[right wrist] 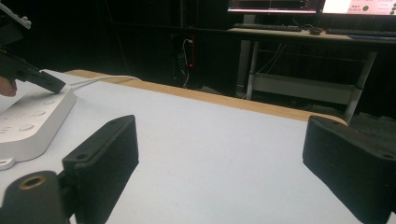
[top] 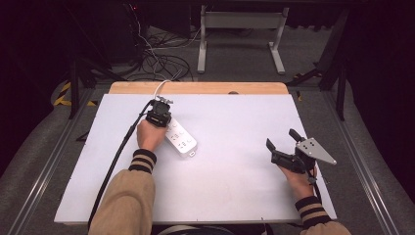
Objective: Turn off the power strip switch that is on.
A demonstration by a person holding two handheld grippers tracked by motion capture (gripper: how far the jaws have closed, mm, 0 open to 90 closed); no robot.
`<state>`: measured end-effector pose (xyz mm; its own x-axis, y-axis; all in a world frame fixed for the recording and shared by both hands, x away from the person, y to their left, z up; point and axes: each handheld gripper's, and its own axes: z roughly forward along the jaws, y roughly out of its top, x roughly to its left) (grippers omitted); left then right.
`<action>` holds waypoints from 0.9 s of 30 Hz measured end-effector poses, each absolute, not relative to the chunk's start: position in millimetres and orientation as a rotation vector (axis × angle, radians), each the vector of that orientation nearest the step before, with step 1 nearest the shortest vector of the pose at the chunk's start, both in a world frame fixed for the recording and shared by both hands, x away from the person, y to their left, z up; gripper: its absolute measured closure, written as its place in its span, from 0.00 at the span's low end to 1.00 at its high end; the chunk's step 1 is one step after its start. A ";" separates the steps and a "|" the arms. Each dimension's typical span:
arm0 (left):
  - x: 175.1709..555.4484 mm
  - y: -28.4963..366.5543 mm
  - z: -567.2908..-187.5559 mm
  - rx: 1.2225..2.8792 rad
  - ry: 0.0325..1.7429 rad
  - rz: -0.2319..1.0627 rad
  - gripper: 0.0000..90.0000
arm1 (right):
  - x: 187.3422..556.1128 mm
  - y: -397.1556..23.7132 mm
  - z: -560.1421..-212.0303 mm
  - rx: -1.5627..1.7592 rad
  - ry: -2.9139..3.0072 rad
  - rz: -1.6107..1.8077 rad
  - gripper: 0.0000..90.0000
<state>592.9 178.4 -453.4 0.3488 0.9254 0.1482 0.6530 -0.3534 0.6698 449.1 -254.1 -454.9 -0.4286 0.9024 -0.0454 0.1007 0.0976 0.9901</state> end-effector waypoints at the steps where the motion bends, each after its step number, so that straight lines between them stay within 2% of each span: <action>1: 592.7 178.2 -453.7 2.111 1.371 0.717 1.00 | 449.1 -254.1 -454.9 1.001 1.655 1.407 0.12; 17: 593.4 180.3 -456.4 2.058 1.371 0.663 1.00 | 449.5 -252.4 -455.1 0.997 1.665 1.399 0.12; 21: 591.6 173.6 -457.3 2.074 1.376 0.726 1.00 | 449.8 -252.8 -455.3 1.002 1.665 1.393 0.12; 27: 591.9 176.7 -456.2 2.071 1.380 0.702 1.00 | 448.1 -253.7 -454.5 1.002 1.659 1.397 0.12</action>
<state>591.9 176.7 -456.2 0.3371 0.9337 0.1206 0.6473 -0.3229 0.6905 448.1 -253.7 -454.5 -0.4255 0.9035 -0.0505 0.1044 0.1045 0.9890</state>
